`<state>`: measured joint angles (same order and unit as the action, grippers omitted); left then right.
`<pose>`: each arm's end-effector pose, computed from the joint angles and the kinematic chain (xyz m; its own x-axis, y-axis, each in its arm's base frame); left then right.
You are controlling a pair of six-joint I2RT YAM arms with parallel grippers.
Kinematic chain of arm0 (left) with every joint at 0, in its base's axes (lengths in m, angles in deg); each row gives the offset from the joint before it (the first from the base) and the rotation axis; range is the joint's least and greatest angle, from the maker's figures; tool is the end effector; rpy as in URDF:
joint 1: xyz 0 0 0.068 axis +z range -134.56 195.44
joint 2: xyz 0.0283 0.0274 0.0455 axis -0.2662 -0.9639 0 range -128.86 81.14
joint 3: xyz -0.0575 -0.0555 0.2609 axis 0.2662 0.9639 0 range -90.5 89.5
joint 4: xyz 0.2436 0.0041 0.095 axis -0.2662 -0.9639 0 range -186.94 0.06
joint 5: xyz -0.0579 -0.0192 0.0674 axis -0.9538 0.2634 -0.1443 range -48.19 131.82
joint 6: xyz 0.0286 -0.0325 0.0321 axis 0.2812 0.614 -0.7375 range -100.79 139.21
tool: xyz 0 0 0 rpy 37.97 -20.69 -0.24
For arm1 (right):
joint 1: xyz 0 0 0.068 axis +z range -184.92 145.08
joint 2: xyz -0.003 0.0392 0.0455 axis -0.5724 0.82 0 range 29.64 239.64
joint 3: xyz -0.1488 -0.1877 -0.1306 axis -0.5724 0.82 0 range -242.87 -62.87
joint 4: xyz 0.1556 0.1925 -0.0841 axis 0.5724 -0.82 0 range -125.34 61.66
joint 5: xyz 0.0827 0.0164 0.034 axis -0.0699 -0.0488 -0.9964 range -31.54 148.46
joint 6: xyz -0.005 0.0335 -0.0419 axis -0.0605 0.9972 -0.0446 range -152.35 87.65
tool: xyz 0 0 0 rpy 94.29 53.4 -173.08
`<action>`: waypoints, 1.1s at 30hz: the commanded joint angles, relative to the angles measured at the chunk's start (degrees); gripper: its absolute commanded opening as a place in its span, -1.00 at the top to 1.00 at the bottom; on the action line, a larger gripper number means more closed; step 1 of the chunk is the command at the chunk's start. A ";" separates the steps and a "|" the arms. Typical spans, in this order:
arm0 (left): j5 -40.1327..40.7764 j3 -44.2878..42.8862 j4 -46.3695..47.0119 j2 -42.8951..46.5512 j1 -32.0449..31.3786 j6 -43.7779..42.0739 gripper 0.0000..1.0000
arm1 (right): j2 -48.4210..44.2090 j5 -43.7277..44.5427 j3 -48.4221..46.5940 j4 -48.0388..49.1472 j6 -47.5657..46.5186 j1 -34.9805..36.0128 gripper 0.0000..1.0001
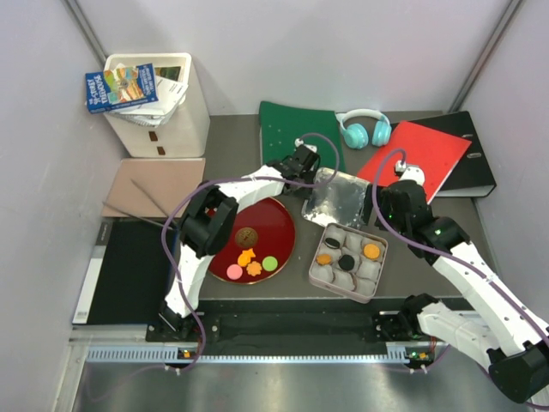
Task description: Pack the cookies
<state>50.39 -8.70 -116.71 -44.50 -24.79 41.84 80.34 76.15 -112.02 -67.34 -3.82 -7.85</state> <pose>0.3721 -0.3077 0.1798 -0.7918 0.1714 -0.5863 0.2897 0.9504 -0.1134 0.1663 0.0729 0.3009 -0.6175 0.1955 -0.7619 0.0762 0.9789 0.1894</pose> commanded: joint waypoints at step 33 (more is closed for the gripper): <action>-6.03 4.42 6.37 15.69 -0.20 -0.31 1.00 | -0.34 1.03 -6.92 1.12 -0.76 -0.88 -0.98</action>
<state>43.12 1.21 -111.29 -34.75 -25.10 42.74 80.34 76.22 -114.05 -67.58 -3.86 -8.11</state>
